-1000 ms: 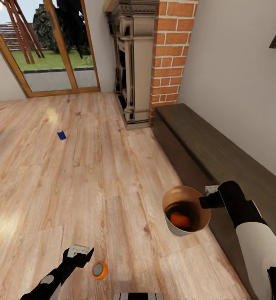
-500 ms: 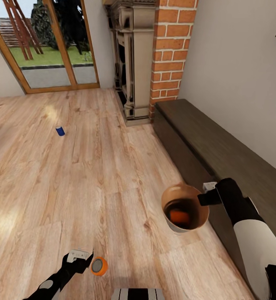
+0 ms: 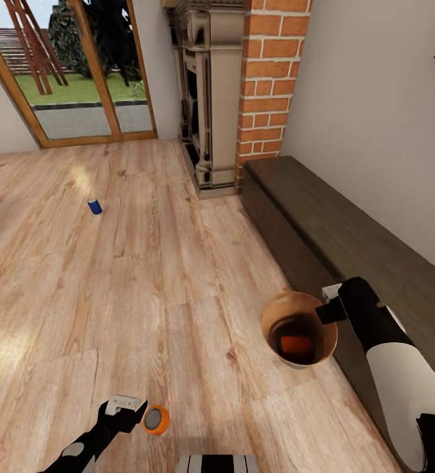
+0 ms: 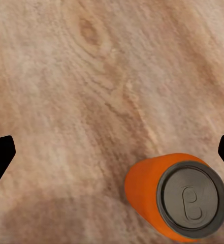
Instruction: Put the three can of soda from the living room inside the tash can in the kitchen.
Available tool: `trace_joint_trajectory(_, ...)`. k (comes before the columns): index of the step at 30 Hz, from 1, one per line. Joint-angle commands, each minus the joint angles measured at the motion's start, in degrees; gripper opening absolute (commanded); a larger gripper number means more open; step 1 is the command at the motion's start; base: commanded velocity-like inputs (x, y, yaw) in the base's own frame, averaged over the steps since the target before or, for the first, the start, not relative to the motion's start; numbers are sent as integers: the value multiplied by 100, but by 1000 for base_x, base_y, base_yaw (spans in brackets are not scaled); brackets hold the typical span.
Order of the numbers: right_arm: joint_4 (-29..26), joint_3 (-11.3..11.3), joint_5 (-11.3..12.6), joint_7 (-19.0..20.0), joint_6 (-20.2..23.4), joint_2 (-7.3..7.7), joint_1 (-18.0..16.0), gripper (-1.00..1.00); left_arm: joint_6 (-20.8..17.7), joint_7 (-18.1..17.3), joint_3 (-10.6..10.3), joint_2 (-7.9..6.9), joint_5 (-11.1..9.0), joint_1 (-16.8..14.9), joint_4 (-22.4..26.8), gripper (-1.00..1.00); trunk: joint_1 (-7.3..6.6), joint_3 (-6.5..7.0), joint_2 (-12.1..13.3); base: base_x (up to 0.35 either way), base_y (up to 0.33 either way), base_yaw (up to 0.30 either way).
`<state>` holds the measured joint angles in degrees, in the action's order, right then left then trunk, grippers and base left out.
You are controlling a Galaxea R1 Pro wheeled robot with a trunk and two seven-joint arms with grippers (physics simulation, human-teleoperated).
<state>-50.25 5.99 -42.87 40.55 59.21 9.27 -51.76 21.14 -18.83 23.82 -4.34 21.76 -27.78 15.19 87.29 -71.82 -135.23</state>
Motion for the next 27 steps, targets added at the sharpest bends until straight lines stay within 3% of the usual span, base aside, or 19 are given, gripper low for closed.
trace_joint_trajectory(1, 0, 2, 33, 17, 24, -2, -2, -100, 0, 0, 0, 0, 0, 0, 0, 100, 0, 0, 0, 0, 0, 0)
trace_joint_trajectory(13, -70, -52, -228, -195, -20, -346, 33, -100, -5, -47, 7, -6, -55, 355, 19, 100, 0, 0, 0, 17, -148, 0)
trace_joint_trajectory(14, -71, -66, 910, -197, -21, -432, 33, -100, -5, -50, 7, -6, -57, 420, 19, 100, 0, 0, 0, 3, -57, 0)
trace_joint_trajectory(21, -73, -190, 899, -205, -25, -487, 40, -100, -5, -52, 9, -8, -64, 431, 23, 100, 0, 0, 0, 20, -17, 0)
trace_joint_trajectory(27, -73, -202, 895, -206, -31, -512, 43, -100, -12, -44, 8, -6, -44, 436, 20, 100, 0, 0, 0, 264, -1, 0)
